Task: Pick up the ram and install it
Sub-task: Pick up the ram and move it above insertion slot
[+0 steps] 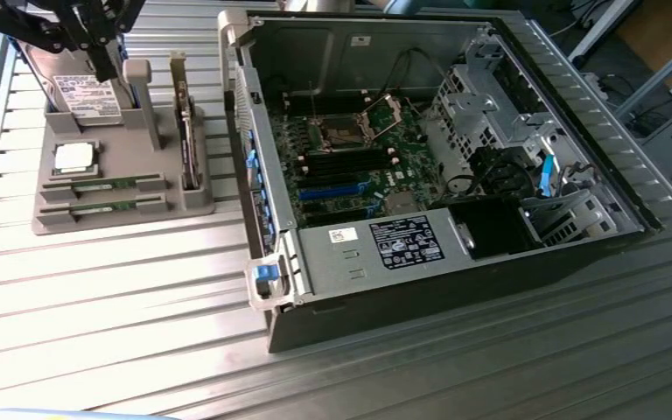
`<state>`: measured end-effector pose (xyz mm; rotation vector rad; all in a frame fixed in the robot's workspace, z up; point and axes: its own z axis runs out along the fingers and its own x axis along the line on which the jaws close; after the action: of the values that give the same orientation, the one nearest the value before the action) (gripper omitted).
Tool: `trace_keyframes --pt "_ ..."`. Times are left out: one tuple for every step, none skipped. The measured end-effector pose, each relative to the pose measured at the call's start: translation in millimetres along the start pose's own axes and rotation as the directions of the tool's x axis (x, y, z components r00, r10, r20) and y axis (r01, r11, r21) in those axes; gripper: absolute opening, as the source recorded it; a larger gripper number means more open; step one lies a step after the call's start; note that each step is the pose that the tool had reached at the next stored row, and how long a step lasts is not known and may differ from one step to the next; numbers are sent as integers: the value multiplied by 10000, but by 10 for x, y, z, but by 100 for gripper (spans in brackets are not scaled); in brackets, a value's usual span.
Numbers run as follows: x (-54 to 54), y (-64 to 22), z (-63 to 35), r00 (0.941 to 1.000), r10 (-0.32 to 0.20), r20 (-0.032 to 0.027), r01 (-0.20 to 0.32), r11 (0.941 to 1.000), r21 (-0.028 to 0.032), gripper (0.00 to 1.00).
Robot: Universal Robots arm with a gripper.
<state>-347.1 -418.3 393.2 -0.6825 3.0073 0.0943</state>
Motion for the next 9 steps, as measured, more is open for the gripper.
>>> trace_keyframes --pt "0 0 0 9998 -216 -11 216 9998 -15 11" --pt "0 0 0 9992 -401 -19 401 9992 -28 11" --pt "0 0 0 9982 -592 -27 592 9982 -40 11" --pt "0 0 0 9965 -834 -38 834 9965 -57 11" --pt "0 0 -1 9944 -1056 -48 1056 9944 -73 11" --pt "0 0 0 9909 -1343 -60 1342 9909 -93 11" --pt "0 0 0 9871 -1602 -70 1601 9870 -112 11" --pt "0 0 0 9838 -1793 -77 1792 9837 -126 11" --pt "0 0 -1 9803 -1975 -83 1974 9802 -140 11"
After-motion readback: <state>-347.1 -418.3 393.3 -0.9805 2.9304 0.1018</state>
